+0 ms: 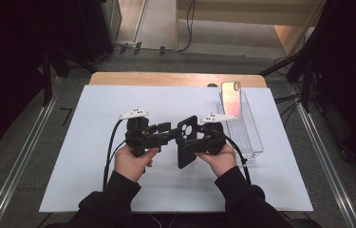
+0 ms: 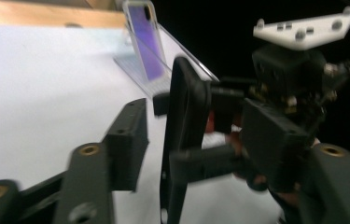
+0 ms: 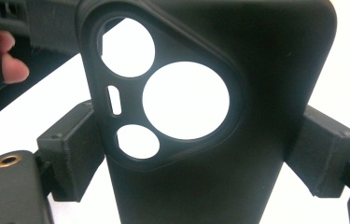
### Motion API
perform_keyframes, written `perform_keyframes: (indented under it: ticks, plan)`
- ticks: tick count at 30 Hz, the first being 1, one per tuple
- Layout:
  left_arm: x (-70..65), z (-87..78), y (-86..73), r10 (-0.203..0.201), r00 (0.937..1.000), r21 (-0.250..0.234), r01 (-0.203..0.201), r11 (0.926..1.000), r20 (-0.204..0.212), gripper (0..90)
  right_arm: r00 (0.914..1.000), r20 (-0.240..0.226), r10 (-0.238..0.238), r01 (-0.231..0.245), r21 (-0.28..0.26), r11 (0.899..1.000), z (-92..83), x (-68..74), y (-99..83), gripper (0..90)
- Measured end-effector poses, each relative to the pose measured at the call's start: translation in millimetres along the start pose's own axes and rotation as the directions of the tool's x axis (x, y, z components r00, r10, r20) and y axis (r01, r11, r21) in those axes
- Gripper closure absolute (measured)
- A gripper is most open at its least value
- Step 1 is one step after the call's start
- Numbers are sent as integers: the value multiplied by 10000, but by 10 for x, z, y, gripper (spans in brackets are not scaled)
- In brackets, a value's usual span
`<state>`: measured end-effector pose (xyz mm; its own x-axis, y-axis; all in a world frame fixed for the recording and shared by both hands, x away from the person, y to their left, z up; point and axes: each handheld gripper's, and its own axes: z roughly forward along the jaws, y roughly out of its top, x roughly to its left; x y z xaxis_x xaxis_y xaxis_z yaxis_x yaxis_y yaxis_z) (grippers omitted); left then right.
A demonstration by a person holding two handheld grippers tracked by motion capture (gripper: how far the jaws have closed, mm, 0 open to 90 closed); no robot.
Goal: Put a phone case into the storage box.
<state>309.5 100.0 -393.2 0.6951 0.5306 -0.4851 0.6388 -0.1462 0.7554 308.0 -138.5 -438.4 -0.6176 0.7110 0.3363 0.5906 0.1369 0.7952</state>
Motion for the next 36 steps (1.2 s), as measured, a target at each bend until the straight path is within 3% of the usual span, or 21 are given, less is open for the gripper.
perform_keyframes:
  ticks: [2,6,11,17,23,27,36]
  plan:
    - [22,-20,-15,15,10000,293,-14,9996,-46,382,10000,99,6,-5,-52,10000,-29,-36,11,121]
    - [75,-65,-27,-3,9994,699,-20,9976,339,346,9997,244,69,-67,-81,9999,-83,-97,32,122]
    - [139,-133,-84,361,9981,1373,-426,9896,496,321,9995,277,131,-126,-180,9998,-142,-149,57,121]
    - [225,-188,-195,1276,9905,2234,-1359,9652,513,323,9999,96,93,-92,-119,9999,-182,-171,89,121]
    - [298,-267,-317,2097,9751,2679,-2215,9377,721,322,9999,-92,-54,53,-64,10000,-227,-175,120,121]
    - [382,-314,-401,2179,9742,3050,-2256,9252,595,322,9996,-215,-161,160,-65,9999,-262,-186,146,121]
    - [513,-398,-562,2162,9760,3427,-2122,9152,268,322,9986,-205,-493,490,-104,9987,-387,-182,231,121]
